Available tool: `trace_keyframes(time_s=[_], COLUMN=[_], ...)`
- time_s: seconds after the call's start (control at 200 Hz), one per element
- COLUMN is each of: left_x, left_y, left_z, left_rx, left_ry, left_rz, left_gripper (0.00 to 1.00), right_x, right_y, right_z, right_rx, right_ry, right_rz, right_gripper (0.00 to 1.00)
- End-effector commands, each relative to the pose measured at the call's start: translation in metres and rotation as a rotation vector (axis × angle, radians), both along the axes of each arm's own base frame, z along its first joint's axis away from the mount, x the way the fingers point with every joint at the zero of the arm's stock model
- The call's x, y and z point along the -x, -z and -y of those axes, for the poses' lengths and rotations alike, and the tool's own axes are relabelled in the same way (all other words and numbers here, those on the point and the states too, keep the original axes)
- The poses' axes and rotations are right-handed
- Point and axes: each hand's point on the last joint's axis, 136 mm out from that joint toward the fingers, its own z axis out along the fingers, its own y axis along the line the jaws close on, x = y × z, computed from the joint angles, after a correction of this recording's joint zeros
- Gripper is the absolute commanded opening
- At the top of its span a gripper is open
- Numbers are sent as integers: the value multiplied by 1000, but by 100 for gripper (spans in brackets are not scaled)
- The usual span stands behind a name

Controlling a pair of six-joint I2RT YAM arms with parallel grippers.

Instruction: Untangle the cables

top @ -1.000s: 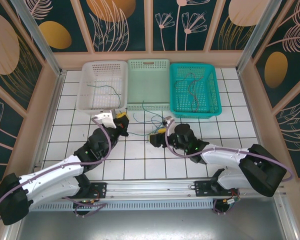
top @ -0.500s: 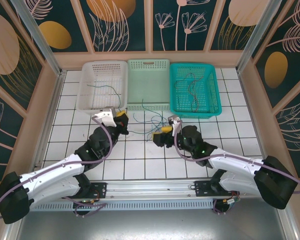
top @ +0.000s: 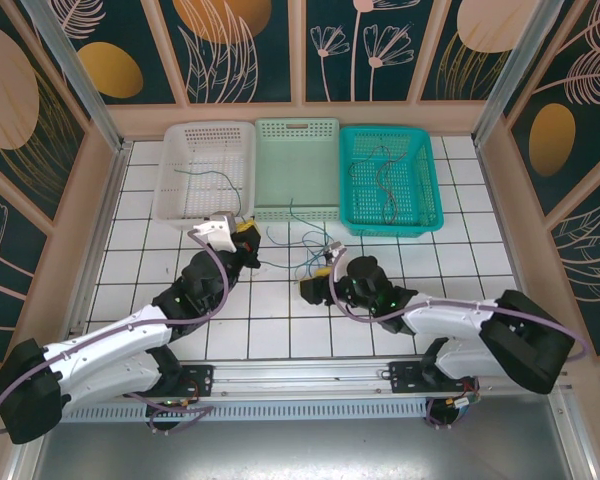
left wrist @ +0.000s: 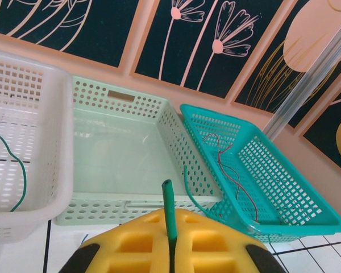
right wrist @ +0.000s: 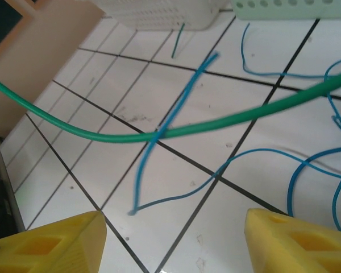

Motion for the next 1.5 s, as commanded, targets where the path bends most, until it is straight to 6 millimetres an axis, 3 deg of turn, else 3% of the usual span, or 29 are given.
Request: trace_keyframes(time_s=[0.0, 0.165, 0.295, 0.505, 0.651, 0.721, 0.786, 0.831, 1.036, 1.246, 1.496], left_x=[-2, -2, -4, 1, 4, 4, 5, 5, 2, 3, 3], left_y=[-26, -25, -28, -56, -64, -63, -60, -57, -36, -32, -24], left_z=[2, 5, -4, -33, -40, -38, -32, -28, -14, 4, 37], left_rx=[65, 67, 36, -56, -102, -117, -133, -157, -310, -367, -458], left_ry=[5, 14, -26, -120, -137, -122, -92, -68, 0, 84, 237], left_rz=[55, 55, 64, 134, 149, 147, 140, 133, 82, 86, 83], left_gripper=[0, 0, 0, 0, 0, 0, 0, 0, 0, 0, 0], right_x=[-5, -11, -8, 4, 4, 3, 1, -1, -4, -15, -47], right_y=[-17, -23, -10, 34, 45, 37, 27, 18, -30, -60, -96], right_z=[-16, -17, -12, 10, 16, 13, 11, 12, 38, 70, 67], right_rx=[-61, -84, -41, 83, 117, 95, 74, 69, 84, 196, 85], right_ry=[-26, 2, 4, 53, 90, 83, 80, 85, 139, 238, 235], right_rz=[33, 54, 18, -119, -167, -153, -129, -108, 19, 102, 162], right_gripper=[57, 23, 1, 0, 10, 33, 63, 70, 77, 78, 80])
